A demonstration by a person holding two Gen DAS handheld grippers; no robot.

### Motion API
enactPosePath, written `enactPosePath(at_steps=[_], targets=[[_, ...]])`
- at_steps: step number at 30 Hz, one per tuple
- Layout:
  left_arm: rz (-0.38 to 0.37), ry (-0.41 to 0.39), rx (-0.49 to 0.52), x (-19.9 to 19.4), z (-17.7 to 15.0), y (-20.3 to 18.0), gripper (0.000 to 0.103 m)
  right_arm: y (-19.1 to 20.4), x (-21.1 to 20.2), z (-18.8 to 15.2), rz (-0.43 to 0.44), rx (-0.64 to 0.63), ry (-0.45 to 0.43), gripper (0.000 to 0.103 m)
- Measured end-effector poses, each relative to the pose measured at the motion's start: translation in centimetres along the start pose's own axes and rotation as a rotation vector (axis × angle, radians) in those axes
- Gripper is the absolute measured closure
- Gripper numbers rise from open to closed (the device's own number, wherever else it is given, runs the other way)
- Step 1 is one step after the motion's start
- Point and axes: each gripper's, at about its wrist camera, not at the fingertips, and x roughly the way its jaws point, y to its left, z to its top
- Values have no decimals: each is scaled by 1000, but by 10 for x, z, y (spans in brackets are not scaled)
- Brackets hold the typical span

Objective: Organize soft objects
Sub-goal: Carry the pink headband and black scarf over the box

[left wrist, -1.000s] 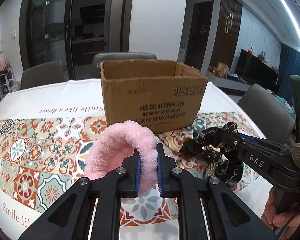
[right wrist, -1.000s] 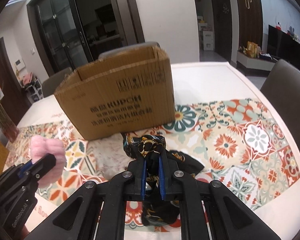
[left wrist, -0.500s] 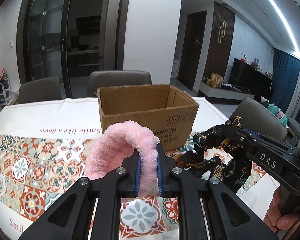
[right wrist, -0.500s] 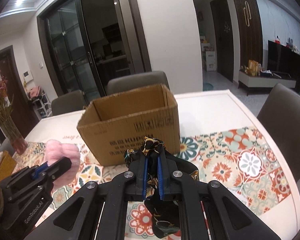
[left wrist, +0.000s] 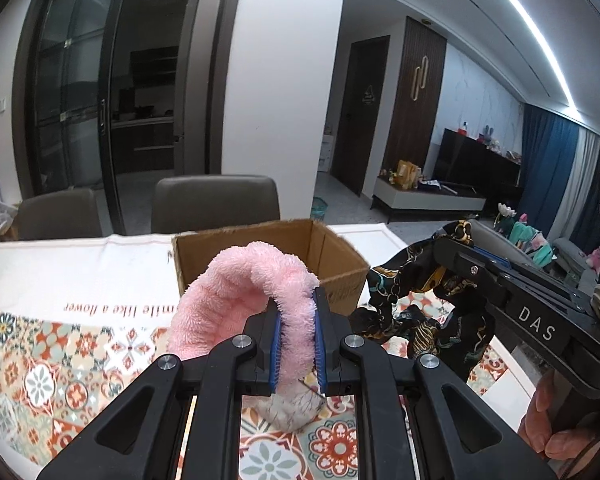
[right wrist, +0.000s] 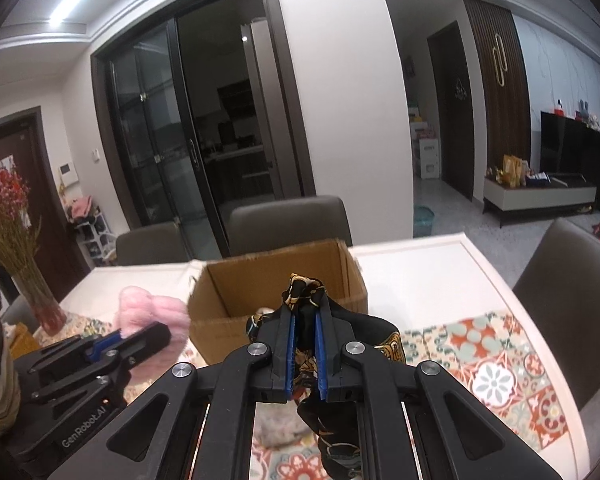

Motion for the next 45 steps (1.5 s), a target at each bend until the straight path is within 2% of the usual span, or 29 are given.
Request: enactPosePath(at_steps=[6, 19, 28, 35, 45], targets=[[-7, -26, 47, -1, 30, -1, 88, 3, 0, 27, 11, -3, -45, 93], [-52, -9, 79, 12, 83, 6, 88, 16, 14, 78, 39, -22, -107, 93], [-38, 1, 104, 26, 107, 8, 88, 21, 30, 108, 57, -35, -127, 93], [-51, 51, 74, 49, 115, 18, 88, 22, 64, 112, 87, -37, -54, 93], [-49, 178, 19, 99, 107, 32, 88, 10, 124, 102, 112, -20, 105, 93]])
